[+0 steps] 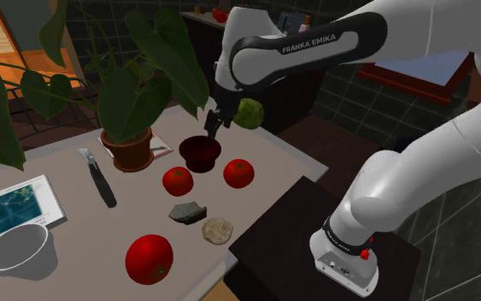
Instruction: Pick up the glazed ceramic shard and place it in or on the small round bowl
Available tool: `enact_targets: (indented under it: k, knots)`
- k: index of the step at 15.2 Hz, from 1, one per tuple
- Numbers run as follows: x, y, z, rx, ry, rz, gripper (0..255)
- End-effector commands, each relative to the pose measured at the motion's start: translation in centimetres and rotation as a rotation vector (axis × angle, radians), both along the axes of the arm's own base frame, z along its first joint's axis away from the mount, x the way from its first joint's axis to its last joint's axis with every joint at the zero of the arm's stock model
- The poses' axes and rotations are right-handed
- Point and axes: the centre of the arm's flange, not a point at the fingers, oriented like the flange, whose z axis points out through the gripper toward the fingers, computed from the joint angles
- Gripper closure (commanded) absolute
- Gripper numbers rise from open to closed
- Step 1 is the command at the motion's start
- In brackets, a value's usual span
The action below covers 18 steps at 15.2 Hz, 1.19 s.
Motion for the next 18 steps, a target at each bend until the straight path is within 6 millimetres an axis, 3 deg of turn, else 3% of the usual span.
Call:
enact_targets:
  k: [1, 10, 18]
  knots:
    - [1.1, 1.4, -2.2, -0.008, 0.008, 0.036, 0]
    - [4.3, 8.0, -11.9, -0.046, 0.05, 0.192, 0]
    - [5.9, 13.9, -20.9, -0.08, 0.087, 0.331, 0]
